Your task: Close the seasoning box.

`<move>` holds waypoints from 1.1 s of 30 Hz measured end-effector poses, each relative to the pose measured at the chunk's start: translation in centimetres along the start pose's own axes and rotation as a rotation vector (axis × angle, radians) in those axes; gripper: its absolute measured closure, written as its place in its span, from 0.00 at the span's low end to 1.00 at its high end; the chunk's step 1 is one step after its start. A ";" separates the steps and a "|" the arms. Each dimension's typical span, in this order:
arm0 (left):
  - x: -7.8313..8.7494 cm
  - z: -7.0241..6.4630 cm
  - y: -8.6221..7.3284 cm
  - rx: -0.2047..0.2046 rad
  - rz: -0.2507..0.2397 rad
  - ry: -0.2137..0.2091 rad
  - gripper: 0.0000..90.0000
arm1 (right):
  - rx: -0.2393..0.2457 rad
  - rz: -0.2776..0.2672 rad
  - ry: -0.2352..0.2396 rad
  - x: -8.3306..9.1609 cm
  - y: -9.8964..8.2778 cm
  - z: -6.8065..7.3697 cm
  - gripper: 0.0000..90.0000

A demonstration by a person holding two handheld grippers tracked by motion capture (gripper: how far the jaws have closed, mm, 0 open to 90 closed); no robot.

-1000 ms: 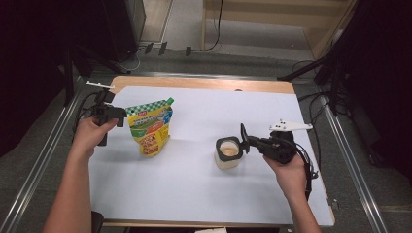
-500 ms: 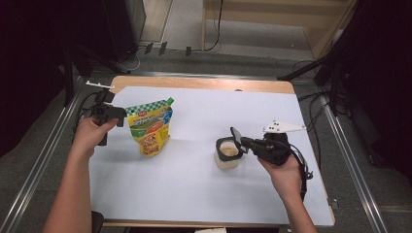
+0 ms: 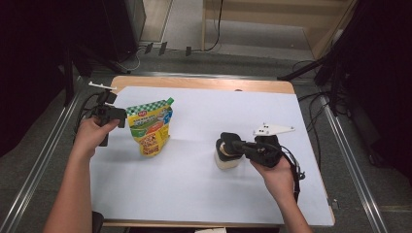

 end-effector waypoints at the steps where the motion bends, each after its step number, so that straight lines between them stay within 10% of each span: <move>1: 0.0 0.0 0.0 0.001 -0.001 0.000 0.44 | 0.003 0.004 0.002 -0.1 -0.1 0.1 1.00; 20: -0.1 0.2 -0.1 0.009 0.002 -0.006 0.44 | 0.038 0.056 0.013 -1.5 -0.9 1.1 0.99; 33: -0.1 0.0 -0.1 0.011 -0.005 -0.016 0.42 | -0.013 0.017 -0.006 -0.3 -1.0 -1.2 0.75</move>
Point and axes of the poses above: each handheld gripper's, and its own axes: x roughly backward along the jaws, y roughly out of its top, z roughly to its left, the point moved 4 cm from there along -x, roughly forward along the jaws, and after that the axes turned 12 degrees about -y, right-handed, at the moved point
